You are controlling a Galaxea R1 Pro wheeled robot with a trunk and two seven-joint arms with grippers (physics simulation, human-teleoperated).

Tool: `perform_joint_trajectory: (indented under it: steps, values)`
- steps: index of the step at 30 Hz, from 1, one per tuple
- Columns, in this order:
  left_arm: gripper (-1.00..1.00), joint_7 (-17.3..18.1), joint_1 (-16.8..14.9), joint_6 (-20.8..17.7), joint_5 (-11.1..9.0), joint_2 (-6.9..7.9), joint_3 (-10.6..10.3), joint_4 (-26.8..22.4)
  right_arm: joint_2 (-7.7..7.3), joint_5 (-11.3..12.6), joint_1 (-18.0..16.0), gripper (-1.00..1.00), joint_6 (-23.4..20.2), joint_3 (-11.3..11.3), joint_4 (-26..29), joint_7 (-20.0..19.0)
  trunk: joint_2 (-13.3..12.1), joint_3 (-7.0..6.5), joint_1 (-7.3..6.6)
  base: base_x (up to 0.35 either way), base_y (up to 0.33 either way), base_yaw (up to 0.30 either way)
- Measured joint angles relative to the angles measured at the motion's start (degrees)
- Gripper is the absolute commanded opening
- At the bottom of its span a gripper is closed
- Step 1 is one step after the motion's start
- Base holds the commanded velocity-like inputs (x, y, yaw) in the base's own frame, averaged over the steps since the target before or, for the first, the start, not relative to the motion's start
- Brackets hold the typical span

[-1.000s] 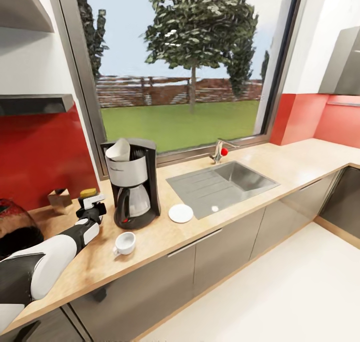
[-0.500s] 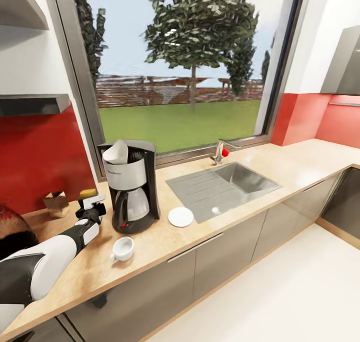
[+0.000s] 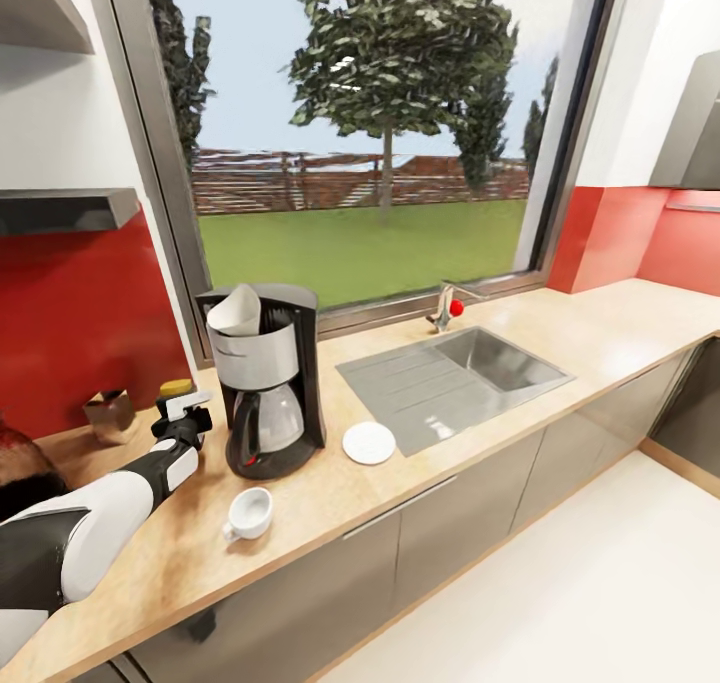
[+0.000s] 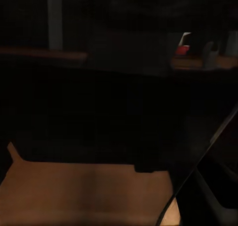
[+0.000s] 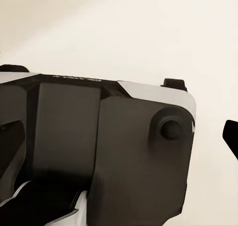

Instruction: Set up a coffee station on the kitchen countertop: keep the coffee maker on the countertop, move the bottle of coffee from the kitchen shelf to the counter next to the coffee maker, place a paper coffee filter on top of the coffee maker, put the saucer next to the coffee maker with the coffee cup on the saucer, and place the electric kettle next to the coffee maker.

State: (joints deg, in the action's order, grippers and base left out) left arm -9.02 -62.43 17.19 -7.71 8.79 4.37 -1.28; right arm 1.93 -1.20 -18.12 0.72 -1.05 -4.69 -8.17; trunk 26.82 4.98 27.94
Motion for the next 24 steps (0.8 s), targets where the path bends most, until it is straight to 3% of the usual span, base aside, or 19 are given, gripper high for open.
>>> perform_joint_trajectory:
  steps: [9,15,24]
  values:
    - [-1.0,0.0,0.0,0.0,0.0,-0.01,0.0,0.0,0.0,0.0,0.0,1.0,0.0,0.0,0.0,0.0,0.0,0.01,0.01,0.047,0.007,0.0]
    - [-1.0,0.0,0.0,0.0,0.0,0.0,0.0,0.0,0.0,0.0,0.0,1.0,0.0,0.0,0.0,0.0,0.0,0.22,0.0,0.19,0.0,0.0]
    - [-1.0,0.0,0.0,0.0,0.1,0.0,0.0,0.0,0.0,0.0,0.0,1.0,0.0,0.0,0.0,0.0,0.0,0.32,0.02,0.012,0.0,0.0]
